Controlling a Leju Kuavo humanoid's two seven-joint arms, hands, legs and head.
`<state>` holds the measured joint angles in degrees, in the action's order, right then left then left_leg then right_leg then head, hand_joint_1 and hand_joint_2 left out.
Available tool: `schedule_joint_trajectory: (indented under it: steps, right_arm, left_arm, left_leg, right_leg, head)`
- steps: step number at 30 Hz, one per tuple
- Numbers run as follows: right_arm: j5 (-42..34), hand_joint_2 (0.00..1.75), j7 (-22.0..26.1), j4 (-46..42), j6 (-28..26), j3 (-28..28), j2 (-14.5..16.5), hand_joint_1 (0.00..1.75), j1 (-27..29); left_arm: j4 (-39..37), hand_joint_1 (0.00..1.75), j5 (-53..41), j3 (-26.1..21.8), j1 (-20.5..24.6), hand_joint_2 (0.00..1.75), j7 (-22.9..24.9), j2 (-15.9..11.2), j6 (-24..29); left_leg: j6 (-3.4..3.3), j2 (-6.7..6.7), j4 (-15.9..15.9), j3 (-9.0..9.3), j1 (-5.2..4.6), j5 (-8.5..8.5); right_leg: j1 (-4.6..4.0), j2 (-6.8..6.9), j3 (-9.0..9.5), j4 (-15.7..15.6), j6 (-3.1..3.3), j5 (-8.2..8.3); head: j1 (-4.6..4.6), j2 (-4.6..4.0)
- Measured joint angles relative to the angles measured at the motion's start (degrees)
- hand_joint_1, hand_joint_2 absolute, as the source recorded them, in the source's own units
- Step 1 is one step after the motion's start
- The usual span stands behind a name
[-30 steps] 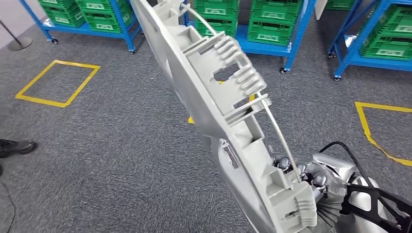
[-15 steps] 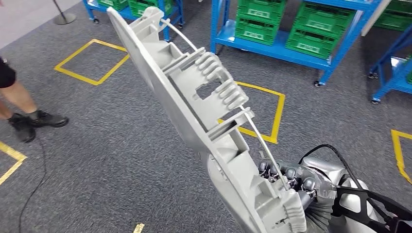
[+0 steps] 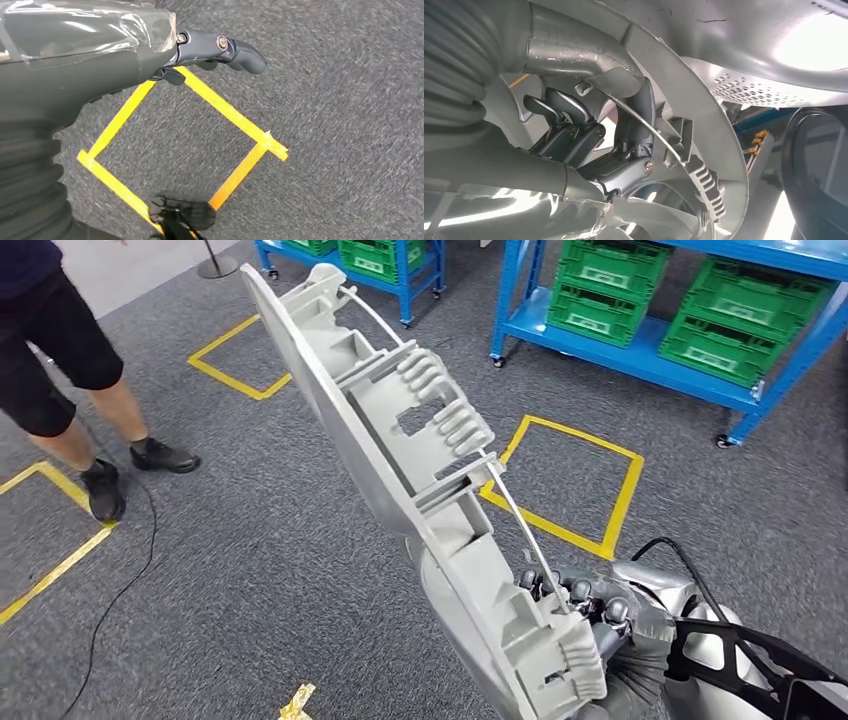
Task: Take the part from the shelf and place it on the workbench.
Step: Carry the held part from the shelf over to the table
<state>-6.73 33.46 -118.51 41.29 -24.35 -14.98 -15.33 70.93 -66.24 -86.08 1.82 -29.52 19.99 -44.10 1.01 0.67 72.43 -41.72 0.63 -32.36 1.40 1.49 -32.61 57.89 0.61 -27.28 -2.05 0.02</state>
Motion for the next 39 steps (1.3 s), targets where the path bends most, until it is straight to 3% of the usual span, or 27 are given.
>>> schedule_joint_trajectory:
  steps: [1,2,3,5,6,8,10,12,14,16,17,18,20,22,24,25,26,27,29,31,32,33,34,36,38,39]
  right_arm:
    - [0.0,1.75,0.0,0.1,0.1,0.0,0.0,1.75,0.0]
    - [0.1,1.75,0.0,0.3,0.2,0.0,0.0,1.75,0.0]
    - [0.1,1.75,0.0,0.5,0.3,0.0,0.0,1.75,0.0]
    - [0.3,1.75,0.0,0.7,0.3,-0.1,0.1,1.75,-0.1]
    - [0.4,1.75,0.0,0.8,0.3,-0.1,0.1,1.75,-0.2]
    - [0.4,1.75,0.0,1.0,0.4,-0.1,0.1,1.75,-0.3]
    - [0.2,1.75,0.1,1.1,0.8,-0.2,0.3,1.75,-0.4]
    - [-0.1,1.75,0.4,1.3,1.3,-0.3,0.5,1.75,-0.5]
    - [-0.3,1.75,1.0,1.6,1.5,-0.5,0.5,1.75,-0.5]
    - [-0.2,1.75,1.8,1.9,1.5,-0.5,0.4,1.75,-0.4]
    - [0.1,1.75,2.1,2.0,1.3,-0.5,0.4,1.75,-0.3]
    - [0.4,1.75,2.3,2.1,1.1,-0.5,0.3,1.75,-0.2]
    - [0.8,1.75,2.6,2.2,0.8,-0.2,0.2,1.75,0.0]
    - [1.0,1.75,2.7,2.2,0.6,0.0,0.1,1.75,0.1]
    - [1.1,1.75,2.7,2.2,0.5,0.0,0.2,1.75,0.2]
    - [1.1,1.75,2.6,2.2,0.5,0.0,0.3,1.75,0.3]
    - [1.1,1.75,2.5,2.2,0.5,0.0,0.4,1.75,0.3]
    - [1.0,1.75,2.4,2.1,0.5,0.0,0.5,1.75,0.4]
    - [0.6,1.75,2.2,2.1,0.5,0.0,0.7,1.75,0.6]
    - [0.3,1.75,2.0,2.0,0.5,0.0,0.8,1.75,0.7]
    - [0.2,1.75,1.9,2.0,0.5,0.0,0.9,1.75,0.8]
    - [0.2,1.75,1.9,2.0,0.6,0.0,1.0,1.75,0.9]
    - [0.1,1.75,1.9,2.0,0.6,0.0,1.1,1.75,0.9]
    - [0.1,1.75,1.8,2.0,0.8,-0.1,1.3,1.75,0.9]
    - [0.0,1.75,1.8,2.0,0.8,0.0,1.5,1.75,0.9]
    - [-0.1,1.75,1.8,2.0,0.9,0.0,1.6,1.75,0.9]
  left_arm:
    - [-0.3,0.0,-0.1,0.0,0.0,1.75,-0.1,0.0,0.0]
    - [-0.6,0.0,-0.1,0.0,0.0,1.75,-0.3,0.0,0.2]
    - [-0.9,0.0,-0.2,0.1,0.0,1.75,-0.4,-0.1,0.3]
    - [-1.5,0.0,-0.4,0.2,0.1,1.75,-0.6,-0.3,0.8]
    - [-1.8,0.0,-0.5,0.3,0.1,1.75,-0.7,-0.4,1.0]
    - [-2.5,0.0,-0.8,0.4,0.1,1.75,-0.8,-0.5,1.2]
    - [-2.9,0.0,-0.9,0.4,-0.1,1.75,-1.0,-0.5,1.4]
    - [-3.0,0.0,-0.9,0.4,-0.2,1.75,-1.0,-0.4,1.1]
    - [-3.0,0.0,-0.9,0.4,-0.2,1.75,-1.0,-0.1,0.3]
    - [-2.9,0.0,-1.1,0.4,-0.2,1.75,-1.0,0.1,-0.5]
    - [-2.8,0.0,-1.2,0.4,-0.2,1.75,-1.0,0.1,-0.7]
    - [-2.7,0.0,-1.4,0.4,-0.2,1.75,-1.0,0.2,-0.9]
    - [-2.3,0.0,-1.6,0.4,-0.2,1.75,-1.0,0.2,-1.1]
    - [-1.9,0.0,-1.6,0.4,-0.3,1.75,-1.0,0.2,-1.2]
    - [-1.6,0.0,-1.7,0.4,-0.4,1.75,-1.0,0.2,-1.2]
    - [-1.5,0.0,-1.7,0.4,-0.5,1.75,-1.0,0.2,-1.1]
    - [-1.4,0.0,-1.8,0.4,-0.6,1.75,-1.0,0.2,-1.0]
    - [-1.3,0.0,-1.8,0.4,-0.7,1.75,-1.1,0.2,-1.0]
    - [-1.2,0.0,-2.0,0.4,-0.5,1.75,-1.4,0.1,-0.9]
    - [-1.3,0.0,-2.2,0.5,-0.4,1.75,-1.8,0.0,-0.8]
    - [-1.3,0.0,-2.2,0.5,-0.4,1.75,-1.9,0.0,-0.7]
    - [-1.3,0.0,-2.3,0.5,-0.4,1.75,-2.0,-0.1,-0.6]
    - [-1.3,0.0,-2.3,0.5,-0.4,1.75,-2.0,-0.2,-0.5]
    - [-1.3,0.0,-2.3,0.6,-0.3,1.75,-2.1,-0.4,-0.4]
    - [-1.3,0.0,-2.2,0.8,-0.1,1.75,-2.2,-0.7,-0.3]
    - [-1.3,0.0,-2.2,0.9,-0.1,1.75,-2.2,-0.8,-0.3]
  left_leg:
    - [0.16,-0.29,2.1,-1.17,0.21,-0.38]
    - [0.25,-0.5,1.8,-1.18,0.37,0.33]
    - [0.25,-0.85,-1.0,0.15,0.46,2.02]
    - [-0.02,-2.81,-9.5,4.65,0.28,5.6]
    - [-0.25,-3.76,-12.6,6.32,0.04,6.54]
    - [-0.71,-4.33,-14.6,7.17,-0.45,6.66]
    - [-1.34,-2.98,-15.2,7.39,-0.45,6.98]
    - [-2.08,-1.62,-16.1,8.16,-0.14,7.59]
    - [-2.48,-0.18,-16.4,8.45,0.0,7.87]
    - [-2.54,1.61,-16.4,8.42,-0.08,7.84]
    - [-2.53,2.57,-16.3,8.46,-0.08,7.81]
    - [-2.46,3.54,-16.3,8.51,-0.03,7.77]
    - [-2.01,5.41,-15.8,8.47,0.08,7.48]
    - [-1.32,6.83,-15.1,8.05,0.03,7.07]
    - [-0.8,7.66,-14.9,7.59,0.08,6.98]
    - [-0.61,7.51,-14.7,7.38,0.18,6.93]
    - [-0.39,6.39,-14.1,7.07,0.17,6.55]
    - [-0.17,4.7,-12.4,6.31,0.13,5.66]
    - [0.19,0.88,-5.9,3.17,0.05,2.5]
    - [0.26,-0.37,1.1,-0.49,0.13,-0.07]
    - [0.16,-0.51,2.2,-1.14,0.11,-0.02]
    - [-0.08,-0.64,0.9,-0.59,0.04,1.03]
    - [-0.51,-1.06,-2.5,1.18,-0.15,2.82]
    - [-1.8,-3.83,-10.5,5.42,-0.98,5.55]
    - [-2.73,-5.73,-13.9,7.18,-1.74,6.14]
    - [-2.9,-5.33,-14.1,7.13,-1.84,6.19]
  right_leg:
    - [-0.04,0.7,0.01,0.0,0.05,-0.06]
    - [-0.05,1.37,0.05,0.0,0.04,-0.14]
    - [-0.06,2.03,0.13,0.0,0.01,-0.22]
    - [-0.2,3.19,0.45,0.0,-0.29,-0.49]
    - [-0.32,3.7,0.61,0.0,-0.49,-0.63]
    - [-0.51,4.74,0.86,-0.2,-1.06,-0.87]
    - [-0.4,5.1,1.11,-0.3,-1.64,-1.06]
    - [-0.21,2.58,0.19,1.9,-1.67,-2.45]
    - [-0.09,-0.42,-3.26,9.0,-1.13,-5.5]
    - [-0.08,-1.21,-6.93,15.8,-1.13,-7.48]
    - [-0.04,-1.3,-7.5,16.3,-1.48,-7.16]
    - [0.05,-1.41,-6.88,14.4,-2.0,-5.89]
    - [0.4,-2.96,-3.45,6.4,-2.87,-2.19]
    - [0.51,-4.3,-1.14,1.3,-2.38,-0.05]
    - [0.22,-3.8,-0.92,0.9,-1.25,0.22]
    - [0.18,-3.32,-0.88,0.9,-0.9,0.26]
    - [0.2,-2.81,-0.75,0.9,-0.52,0.26]
    - [0.23,-2.27,-0.59,0.8,-0.19,0.23]
    - [-0.03,-1.11,-0.38,0.8,0.38,0.03]
    - [-0.43,0.21,-0.36,0.8,0.64,-0.15]
    - [-0.64,0.93,-0.33,0.8,0.75,-0.24]
    - [-0.84,1.61,-0.28,0.8,0.84,-0.32]
    - [-1.06,2.3,-0.18,0.8,0.9,-0.42]
    - [-1.42,3.54,0.09,0.7,0.87,-0.61]
    - [-1.45,4.83,0.31,0.6,0.55,-0.76]
    - [-1.45,5.54,0.43,0.4,0.32,-0.81]
  head:
    - [-0.01,0.0]
    - [-0.01,0.0]
    - [-0.01,0.0]
    - [-0.01,0.0]
    - [0.02,0.0]
    - [0.04,0.0]
    - [0.05,0.0]
    - [0.26,0.0]
    - [0.55,0.0]
    - [0.68,0.0]
    - [0.68,0.0]
    - [0.69,0.0]
    - [0.75,0.0]
    - [0.79,0.0]
    - [0.79,0.0]
    - [0.79,0.0]
    - [0.66,0.0]
    - [0.5,0.0]
    - [0.19,0.0]
    - [0.16,0.0]
    - [0.16,0.0]
    - [0.15,0.0]
    - [0.15,0.0]
    - [0.22,0.0]
    - [0.2,0.0]
    - [0.17,0.0]
